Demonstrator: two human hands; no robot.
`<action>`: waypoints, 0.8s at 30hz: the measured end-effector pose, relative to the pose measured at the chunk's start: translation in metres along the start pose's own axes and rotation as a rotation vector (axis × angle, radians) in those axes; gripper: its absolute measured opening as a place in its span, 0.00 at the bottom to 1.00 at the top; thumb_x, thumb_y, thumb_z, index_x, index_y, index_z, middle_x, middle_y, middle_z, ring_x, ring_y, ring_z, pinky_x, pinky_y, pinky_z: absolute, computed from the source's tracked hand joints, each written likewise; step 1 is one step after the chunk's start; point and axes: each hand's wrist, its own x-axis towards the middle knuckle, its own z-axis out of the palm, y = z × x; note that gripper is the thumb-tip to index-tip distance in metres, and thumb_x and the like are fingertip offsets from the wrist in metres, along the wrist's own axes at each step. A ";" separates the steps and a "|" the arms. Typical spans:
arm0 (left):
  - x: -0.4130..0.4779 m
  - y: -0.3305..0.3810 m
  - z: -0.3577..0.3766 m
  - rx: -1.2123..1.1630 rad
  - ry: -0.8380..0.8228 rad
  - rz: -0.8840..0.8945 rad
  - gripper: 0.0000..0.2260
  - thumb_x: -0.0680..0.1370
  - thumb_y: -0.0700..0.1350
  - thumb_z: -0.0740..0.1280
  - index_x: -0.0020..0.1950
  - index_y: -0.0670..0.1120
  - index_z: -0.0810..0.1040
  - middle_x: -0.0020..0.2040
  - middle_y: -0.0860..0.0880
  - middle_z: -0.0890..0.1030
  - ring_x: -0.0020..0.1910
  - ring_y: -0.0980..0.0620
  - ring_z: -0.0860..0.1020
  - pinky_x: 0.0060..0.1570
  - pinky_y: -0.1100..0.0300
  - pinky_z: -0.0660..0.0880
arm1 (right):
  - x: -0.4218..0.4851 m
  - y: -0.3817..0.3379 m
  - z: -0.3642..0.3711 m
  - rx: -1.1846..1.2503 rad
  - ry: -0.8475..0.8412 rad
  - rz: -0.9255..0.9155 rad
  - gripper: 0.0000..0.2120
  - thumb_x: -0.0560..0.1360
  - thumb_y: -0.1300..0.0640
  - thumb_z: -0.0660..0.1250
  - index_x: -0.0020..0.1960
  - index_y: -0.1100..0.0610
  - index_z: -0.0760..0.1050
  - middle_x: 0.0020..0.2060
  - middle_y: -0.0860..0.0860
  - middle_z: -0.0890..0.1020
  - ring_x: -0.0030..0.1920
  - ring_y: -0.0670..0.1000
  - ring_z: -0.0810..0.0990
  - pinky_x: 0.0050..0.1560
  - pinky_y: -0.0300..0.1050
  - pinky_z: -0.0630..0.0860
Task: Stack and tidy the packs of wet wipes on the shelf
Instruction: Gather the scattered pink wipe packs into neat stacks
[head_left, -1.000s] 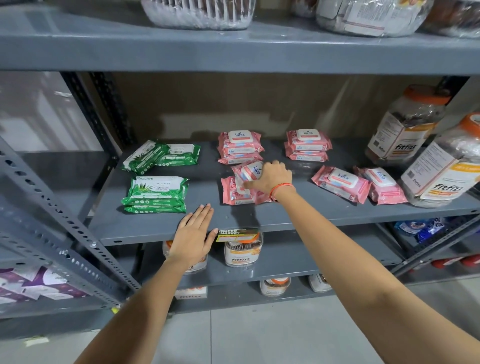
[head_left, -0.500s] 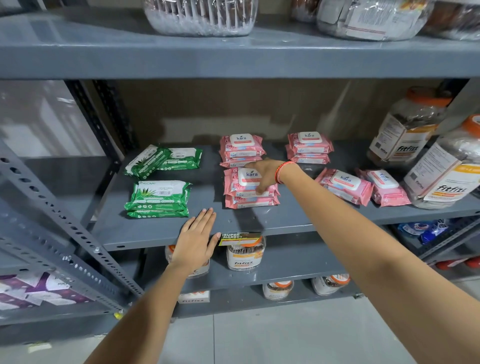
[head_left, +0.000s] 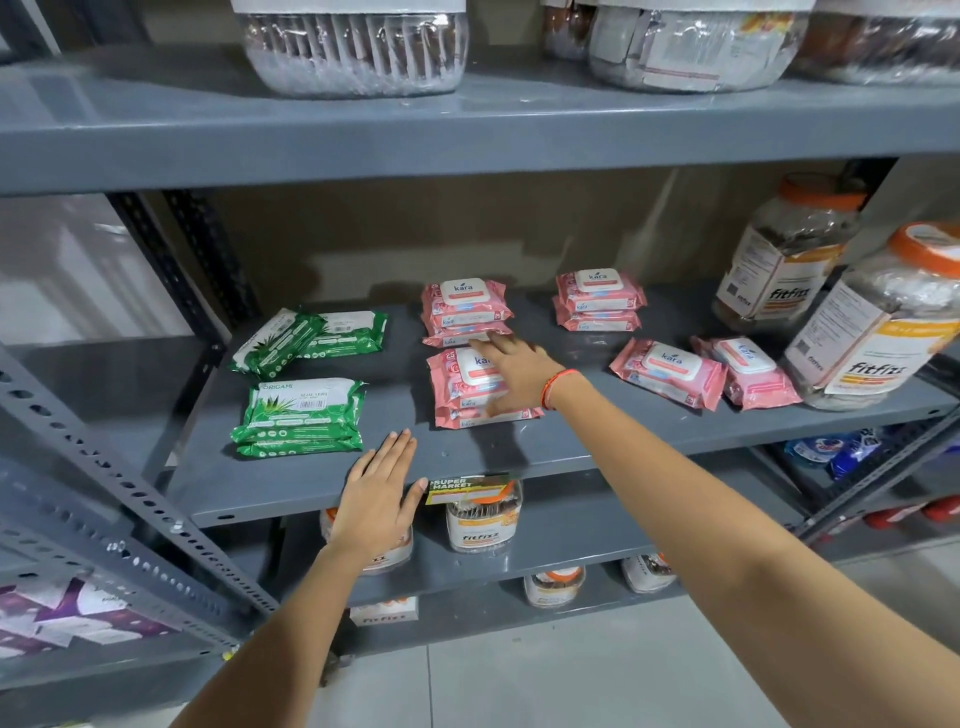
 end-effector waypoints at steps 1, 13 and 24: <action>0.000 0.002 -0.001 -0.042 0.012 -0.014 0.35 0.76 0.63 0.36 0.75 0.43 0.56 0.76 0.46 0.59 0.75 0.51 0.53 0.73 0.52 0.51 | -0.002 0.002 0.004 0.015 0.035 -0.004 0.50 0.68 0.39 0.71 0.77 0.49 0.44 0.78 0.53 0.48 0.77 0.58 0.48 0.73 0.63 0.48; 0.037 0.115 0.003 -0.302 0.171 0.225 0.19 0.79 0.49 0.60 0.67 0.43 0.70 0.66 0.44 0.75 0.65 0.46 0.72 0.64 0.48 0.66 | -0.066 0.110 -0.010 0.204 0.209 0.252 0.45 0.68 0.38 0.70 0.76 0.54 0.53 0.74 0.57 0.61 0.72 0.61 0.60 0.70 0.63 0.61; 0.077 0.143 0.036 -0.077 -0.043 0.351 0.26 0.79 0.54 0.58 0.74 0.44 0.59 0.75 0.47 0.61 0.74 0.51 0.57 0.71 0.55 0.52 | -0.097 0.189 0.004 0.126 0.112 0.565 0.43 0.65 0.39 0.73 0.70 0.59 0.61 0.69 0.59 0.66 0.69 0.62 0.64 0.70 0.58 0.62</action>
